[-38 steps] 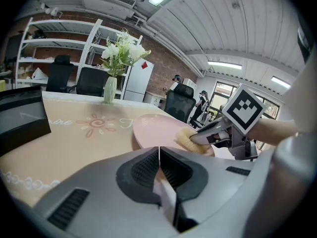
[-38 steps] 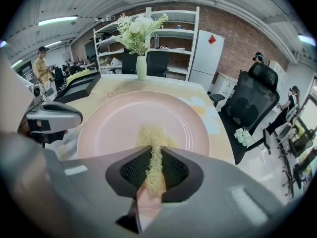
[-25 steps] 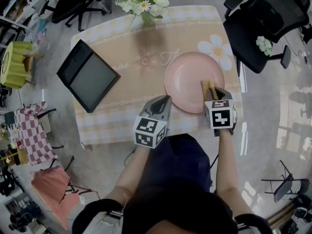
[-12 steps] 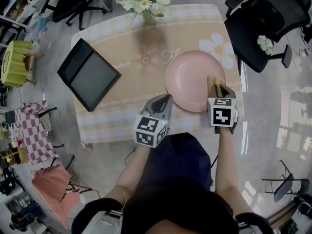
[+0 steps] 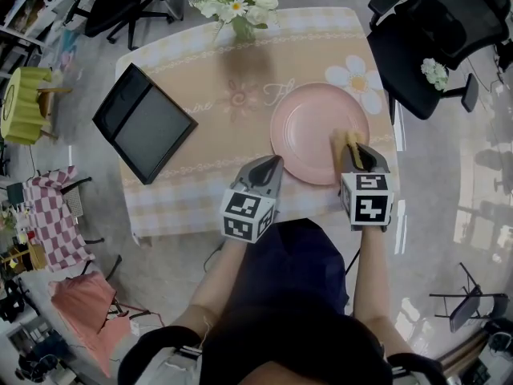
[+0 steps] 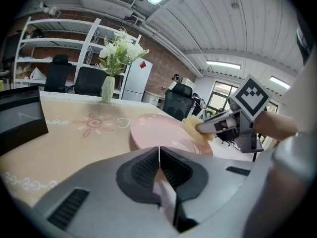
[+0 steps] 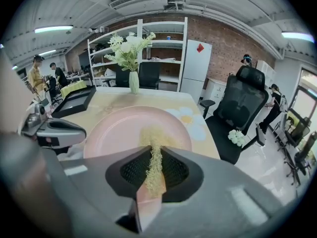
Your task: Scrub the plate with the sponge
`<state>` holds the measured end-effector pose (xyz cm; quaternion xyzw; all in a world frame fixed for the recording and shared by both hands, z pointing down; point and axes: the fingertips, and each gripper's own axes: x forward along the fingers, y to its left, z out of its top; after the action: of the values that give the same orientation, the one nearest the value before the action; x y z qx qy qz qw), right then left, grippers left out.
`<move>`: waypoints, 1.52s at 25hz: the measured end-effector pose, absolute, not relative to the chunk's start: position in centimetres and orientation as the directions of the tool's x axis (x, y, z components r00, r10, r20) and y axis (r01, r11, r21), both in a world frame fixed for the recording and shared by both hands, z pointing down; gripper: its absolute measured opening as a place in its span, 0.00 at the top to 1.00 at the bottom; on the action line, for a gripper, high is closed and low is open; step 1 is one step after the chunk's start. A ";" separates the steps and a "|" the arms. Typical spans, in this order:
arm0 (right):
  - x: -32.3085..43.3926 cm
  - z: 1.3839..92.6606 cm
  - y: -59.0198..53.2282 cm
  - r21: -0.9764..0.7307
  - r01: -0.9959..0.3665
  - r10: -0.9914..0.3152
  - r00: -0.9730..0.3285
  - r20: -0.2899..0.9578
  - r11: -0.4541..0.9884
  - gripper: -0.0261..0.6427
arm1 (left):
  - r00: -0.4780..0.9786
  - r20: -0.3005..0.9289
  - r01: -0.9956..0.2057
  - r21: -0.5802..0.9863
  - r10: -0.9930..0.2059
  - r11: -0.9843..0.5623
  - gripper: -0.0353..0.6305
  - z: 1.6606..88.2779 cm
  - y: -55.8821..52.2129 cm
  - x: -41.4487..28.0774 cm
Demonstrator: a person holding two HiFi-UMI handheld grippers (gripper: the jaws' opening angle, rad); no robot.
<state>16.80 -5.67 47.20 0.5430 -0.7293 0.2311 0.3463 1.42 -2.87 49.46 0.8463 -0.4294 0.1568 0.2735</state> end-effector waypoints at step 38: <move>9.6 51.0 -1.0 -0.129 -0.757 -0.226 -0.347 0.910 0.641 0.89 | 0.586 0.499 -0.810 0.337 -0.638 -0.480 0.92 49.7 -3.2 1.9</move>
<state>9.62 -1.03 51.04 0.3186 -0.7715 0.2797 0.4744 1.89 -3.16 49.74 0.8463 -0.4277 0.1547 0.2772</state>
